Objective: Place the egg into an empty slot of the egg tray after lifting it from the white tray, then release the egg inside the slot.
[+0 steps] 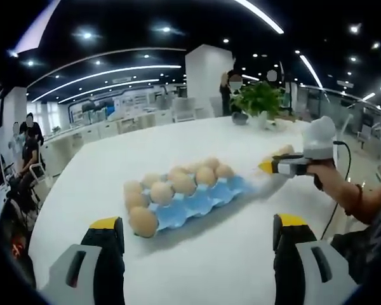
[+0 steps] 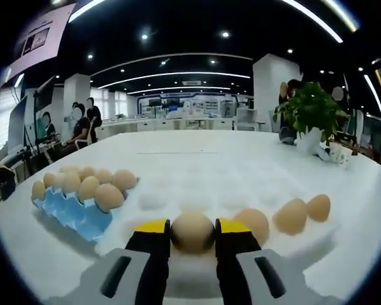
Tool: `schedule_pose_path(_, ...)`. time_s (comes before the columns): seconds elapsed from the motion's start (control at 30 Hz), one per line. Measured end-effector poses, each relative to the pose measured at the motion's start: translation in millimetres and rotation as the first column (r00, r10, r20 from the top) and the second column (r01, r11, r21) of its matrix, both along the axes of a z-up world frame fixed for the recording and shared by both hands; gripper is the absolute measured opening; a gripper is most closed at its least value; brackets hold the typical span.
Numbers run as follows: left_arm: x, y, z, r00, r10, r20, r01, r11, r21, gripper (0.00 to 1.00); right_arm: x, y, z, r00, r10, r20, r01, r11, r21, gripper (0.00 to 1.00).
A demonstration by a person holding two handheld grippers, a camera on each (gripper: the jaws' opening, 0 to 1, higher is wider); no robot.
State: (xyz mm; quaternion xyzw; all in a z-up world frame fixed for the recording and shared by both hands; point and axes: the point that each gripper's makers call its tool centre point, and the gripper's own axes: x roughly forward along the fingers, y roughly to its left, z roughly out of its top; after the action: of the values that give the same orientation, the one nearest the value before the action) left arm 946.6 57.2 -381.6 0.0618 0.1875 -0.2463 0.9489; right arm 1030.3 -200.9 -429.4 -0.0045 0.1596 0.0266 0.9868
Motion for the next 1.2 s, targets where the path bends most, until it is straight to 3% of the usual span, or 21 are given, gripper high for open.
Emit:
schedule_pose_path(0.13,-1.4,0.3,-0.2,1.000,-0.002,0.001,0.002,1.000,0.003,0.99,0.3,-0.6,0.6,1.000,-0.005,-0.002,0.005,1.000,0.011,0.28)
schedule_pose_path(0.27,-2.9,0.1,0.5,1.000,-0.006,0.004,0.006,1.000,0.004,0.99,0.0,-1.9,3.9,1.000,-0.013,0.001,0.013,0.998,0.066,0.27)
schedule_pose_path(0.33,-3.3,1.1,1.8,1.000,-0.003,0.007,0.003,1.000,0.000,0.99,-0.9,-1.1,9.6,1.000,-0.007,0.030,0.005,0.999,0.053,0.27)
schedule_pose_path(0.37,-3.5,1.7,2.7,1.000,0.000,0.010,0.000,1.000,-0.002,0.99,-0.4,-0.1,19.2,0.997,0.001,0.075,-0.002,1.000,0.015,0.27)
schedule_pose_path(0.43,-3.8,2.3,3.7,1.000,0.001,0.013,-0.001,1.000,-0.003,0.99,-2.1,5.2,25.4,0.996,0.013,0.084,-0.016,0.999,0.029,0.27)
schedule_pose_path(0.83,-4.6,4.8,4.4,1.000,0.011,0.013,-0.011,1.000,0.000,0.99,1.9,5.8,26.6,0.997,0.020,0.073,-0.023,0.999,0.047,0.27)
schedule_pose_path(1.2,-5.4,3.8,4.6,1.000,0.005,0.012,-0.005,1.000,0.006,0.99,2.9,25.2,40.1,0.993,0.070,0.096,-0.075,0.995,0.058,0.27)
